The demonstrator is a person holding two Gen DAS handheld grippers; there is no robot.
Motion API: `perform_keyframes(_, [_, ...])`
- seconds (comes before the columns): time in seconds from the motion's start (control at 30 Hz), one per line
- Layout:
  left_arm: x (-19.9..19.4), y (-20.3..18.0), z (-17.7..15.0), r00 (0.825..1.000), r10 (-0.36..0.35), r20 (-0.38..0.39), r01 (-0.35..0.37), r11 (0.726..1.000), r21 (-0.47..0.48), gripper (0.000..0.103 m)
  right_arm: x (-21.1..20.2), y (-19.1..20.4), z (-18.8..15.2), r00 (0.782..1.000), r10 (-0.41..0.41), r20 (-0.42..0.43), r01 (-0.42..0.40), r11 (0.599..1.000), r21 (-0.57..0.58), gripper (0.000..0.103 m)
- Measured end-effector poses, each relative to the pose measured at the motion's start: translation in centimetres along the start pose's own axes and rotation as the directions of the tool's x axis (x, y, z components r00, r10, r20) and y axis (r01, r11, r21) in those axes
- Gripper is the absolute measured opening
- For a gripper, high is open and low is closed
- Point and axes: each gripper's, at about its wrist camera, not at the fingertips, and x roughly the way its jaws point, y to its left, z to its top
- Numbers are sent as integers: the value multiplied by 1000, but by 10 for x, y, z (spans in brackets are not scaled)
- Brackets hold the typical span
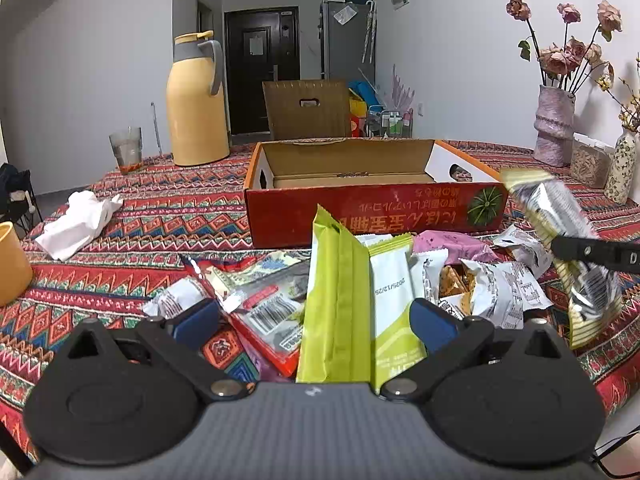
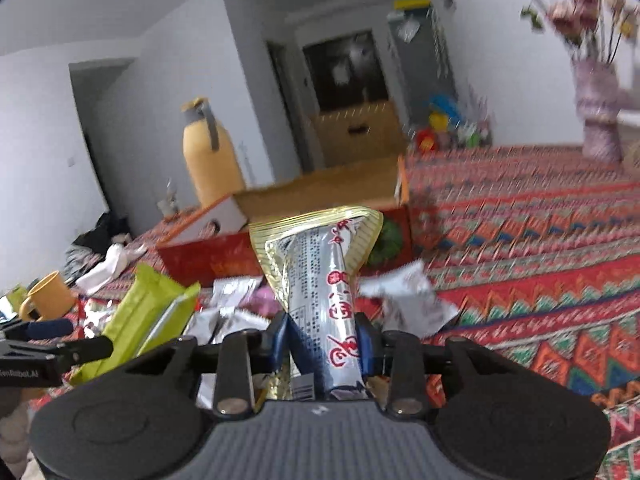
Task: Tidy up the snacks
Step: 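Grasp the silver-yellow wafer pack with the right tool while the left tool grasps the green bar pack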
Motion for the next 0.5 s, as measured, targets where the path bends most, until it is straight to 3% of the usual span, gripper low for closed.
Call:
perform_keyframes(0.13, [-1,-7,5,1000,8,16,-8,999,34,101,-9,5,2,999,-34,40,34,999,6,33])
perform_keyframes(0.27, [7,-16,8,1000,30,9,-30,996,80,78,-11,7,-2,998,-44,49,43,999,26,33])
perform_keyframes(0.43, [20,-22,6,999,46,-20,-44,993,110,70,-12,11,-7,999,-31,41,30,999,28,33])
perform_keyframes(0.5, [24,-24,5,998,48,-30,-44,992,116,60,-12,12,-8,999,-22,40,21,999,29,34])
